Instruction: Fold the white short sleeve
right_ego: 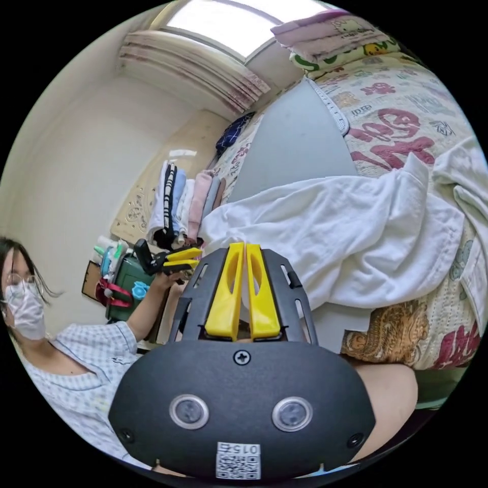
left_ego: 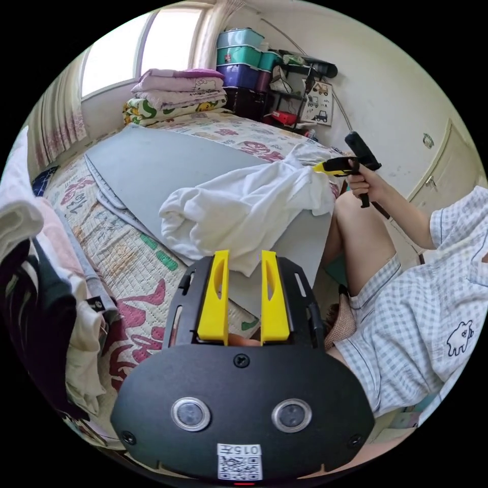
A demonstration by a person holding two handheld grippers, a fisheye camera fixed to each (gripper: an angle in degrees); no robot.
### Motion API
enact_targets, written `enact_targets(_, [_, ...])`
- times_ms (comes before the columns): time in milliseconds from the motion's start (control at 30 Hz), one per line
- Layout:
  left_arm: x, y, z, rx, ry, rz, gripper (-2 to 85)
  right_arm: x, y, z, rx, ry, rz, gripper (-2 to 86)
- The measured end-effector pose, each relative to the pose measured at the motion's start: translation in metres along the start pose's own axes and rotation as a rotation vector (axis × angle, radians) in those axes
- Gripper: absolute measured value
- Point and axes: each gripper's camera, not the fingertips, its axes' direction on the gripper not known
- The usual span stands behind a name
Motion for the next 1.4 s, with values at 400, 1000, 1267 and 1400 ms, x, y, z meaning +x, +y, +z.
enact_targets(400, [0.004, -0.025, 0.043, -0.217, -0.235, 0.208, 4.9, 0.026, -0.026, 0.006, -0.014, 0.056, 0.013, -0.3])
enact_targets(1000, [-0.078, -0.017, -0.025, 0.256, 0.184, -0.269, 1.2, -0.05, -0.077, -0.016, 0.011, 0.304, -0.244, -0.4])
enact_targets(1267, [-0.109, 0.017, 0.031, 0.161, 0.101, -0.467, 7.3, -0.048, -0.086, 0.063, -0.084, 0.51, -0.301, 6.3])
enact_targets(1400, [-0.111, 0.028, 0.037, 0.108, 0.079, -0.411, 8.9, -0.051, -0.082, 0.083, -0.124, 0.535, -0.364, 8.6])
